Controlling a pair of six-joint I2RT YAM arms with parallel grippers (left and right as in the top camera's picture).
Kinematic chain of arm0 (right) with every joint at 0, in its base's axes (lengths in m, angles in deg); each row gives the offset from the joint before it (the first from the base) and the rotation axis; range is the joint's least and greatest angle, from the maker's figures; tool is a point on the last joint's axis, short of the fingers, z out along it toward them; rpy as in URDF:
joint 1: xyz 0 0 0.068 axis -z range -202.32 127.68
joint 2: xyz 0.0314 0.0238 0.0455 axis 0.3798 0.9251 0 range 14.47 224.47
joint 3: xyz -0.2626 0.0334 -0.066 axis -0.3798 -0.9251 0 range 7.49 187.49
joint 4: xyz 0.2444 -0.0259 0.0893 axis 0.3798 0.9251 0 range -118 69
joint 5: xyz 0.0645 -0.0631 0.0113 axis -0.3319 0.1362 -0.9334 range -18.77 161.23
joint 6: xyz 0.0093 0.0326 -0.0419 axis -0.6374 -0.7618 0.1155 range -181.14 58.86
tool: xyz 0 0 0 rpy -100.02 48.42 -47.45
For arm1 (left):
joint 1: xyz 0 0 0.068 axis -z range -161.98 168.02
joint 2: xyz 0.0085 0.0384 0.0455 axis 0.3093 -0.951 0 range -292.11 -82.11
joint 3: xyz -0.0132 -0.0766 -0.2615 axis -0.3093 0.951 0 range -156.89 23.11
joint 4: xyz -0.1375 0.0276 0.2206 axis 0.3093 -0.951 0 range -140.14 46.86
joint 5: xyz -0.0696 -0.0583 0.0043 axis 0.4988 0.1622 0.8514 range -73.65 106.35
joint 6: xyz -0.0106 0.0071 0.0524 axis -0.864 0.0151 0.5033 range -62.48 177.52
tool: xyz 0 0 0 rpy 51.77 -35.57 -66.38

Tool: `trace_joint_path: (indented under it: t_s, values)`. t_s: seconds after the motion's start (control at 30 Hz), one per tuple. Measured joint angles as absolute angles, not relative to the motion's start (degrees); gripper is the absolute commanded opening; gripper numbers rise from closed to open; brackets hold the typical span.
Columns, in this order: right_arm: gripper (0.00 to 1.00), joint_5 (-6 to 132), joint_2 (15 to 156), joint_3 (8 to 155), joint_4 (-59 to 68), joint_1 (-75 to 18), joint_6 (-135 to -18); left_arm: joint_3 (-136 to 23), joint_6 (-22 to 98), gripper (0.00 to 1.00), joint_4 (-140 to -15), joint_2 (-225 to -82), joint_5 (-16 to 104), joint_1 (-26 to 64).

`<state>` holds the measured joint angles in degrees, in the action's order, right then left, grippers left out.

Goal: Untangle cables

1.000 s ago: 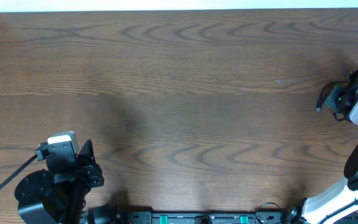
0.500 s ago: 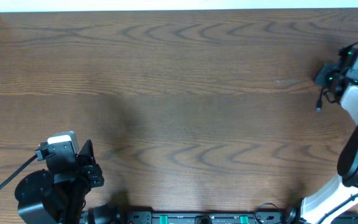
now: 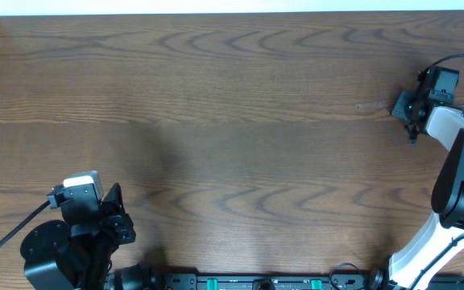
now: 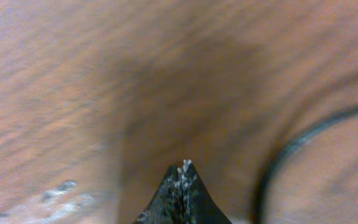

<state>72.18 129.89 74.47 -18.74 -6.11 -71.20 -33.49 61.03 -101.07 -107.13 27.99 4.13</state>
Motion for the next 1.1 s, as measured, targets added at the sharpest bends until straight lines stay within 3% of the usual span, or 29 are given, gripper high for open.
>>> trace_joint_path:
  t_s: [0.8,0.87,0.97,1.1]
  values:
    - [0.01,78.5,128.4,73.3,-14.7,15.5,-74.0,-33.5,61.2,0.33,-101.2,-107.1,28.0,4.1]
    - [0.11,78.3,128.4,73.3,-14.7,15.7,-74.5,-33.5,61.2,0.33,-101.2,-107.1,28.0,4.1]
    - [0.54,77.3,128.4,73.3,-14.8,15.7,-75.0,-33.5,61.2,0.33,-101.2,-107.1,28.0,4.1]
    - [0.83,71.3,128.3,73.1,-16.8,15.4,-74.7,-33.5,61.2,0.33,-101.2,-107.1,28.0,4.1]
